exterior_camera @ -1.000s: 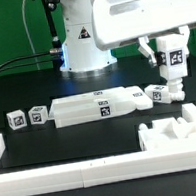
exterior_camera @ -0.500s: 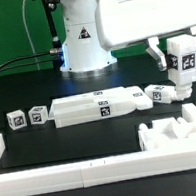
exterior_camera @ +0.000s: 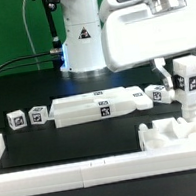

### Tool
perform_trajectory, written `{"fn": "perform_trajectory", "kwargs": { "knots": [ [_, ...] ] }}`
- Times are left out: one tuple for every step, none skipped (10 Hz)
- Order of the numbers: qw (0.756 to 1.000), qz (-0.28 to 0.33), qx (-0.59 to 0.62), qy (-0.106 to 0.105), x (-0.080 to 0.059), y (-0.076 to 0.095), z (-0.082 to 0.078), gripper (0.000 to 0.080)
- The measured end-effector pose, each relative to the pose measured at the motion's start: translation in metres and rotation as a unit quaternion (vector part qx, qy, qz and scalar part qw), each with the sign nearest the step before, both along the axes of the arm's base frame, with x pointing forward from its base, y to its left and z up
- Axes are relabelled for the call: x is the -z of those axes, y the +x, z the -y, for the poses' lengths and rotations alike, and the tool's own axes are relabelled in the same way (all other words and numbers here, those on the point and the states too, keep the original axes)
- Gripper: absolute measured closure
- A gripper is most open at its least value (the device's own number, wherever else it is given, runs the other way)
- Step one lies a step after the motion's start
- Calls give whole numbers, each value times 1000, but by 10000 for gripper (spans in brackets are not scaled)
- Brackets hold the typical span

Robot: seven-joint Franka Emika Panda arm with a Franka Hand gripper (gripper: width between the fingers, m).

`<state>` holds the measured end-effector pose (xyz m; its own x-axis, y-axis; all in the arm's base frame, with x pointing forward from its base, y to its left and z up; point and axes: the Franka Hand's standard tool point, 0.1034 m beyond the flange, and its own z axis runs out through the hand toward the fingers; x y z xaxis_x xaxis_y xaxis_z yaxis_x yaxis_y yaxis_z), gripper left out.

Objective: Assemble chair

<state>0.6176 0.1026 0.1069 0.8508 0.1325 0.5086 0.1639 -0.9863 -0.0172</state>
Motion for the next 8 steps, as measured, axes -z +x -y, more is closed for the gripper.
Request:
{"fn": "perform_trajectory", "kwargs": {
  "knots": [
    [1000,-10,-1,0,7,-2,-1,518],
    [1000,-8,-1,0,4,-1,-1,518],
    [1000,-7,-1,0,6,-2,0,518],
    [1000,-6,-1,-1,16,-5,-3,518],
    [1000,-9,-4,-1,20,-7,-7,518],
    [1000,-11,-6,-2,22,-9,-9,518],
    [1000,-14,-9,-2,26,-11,-12,518],
    [1000,-16,-11,-2,28,-13,-14,518]
  ]
}}
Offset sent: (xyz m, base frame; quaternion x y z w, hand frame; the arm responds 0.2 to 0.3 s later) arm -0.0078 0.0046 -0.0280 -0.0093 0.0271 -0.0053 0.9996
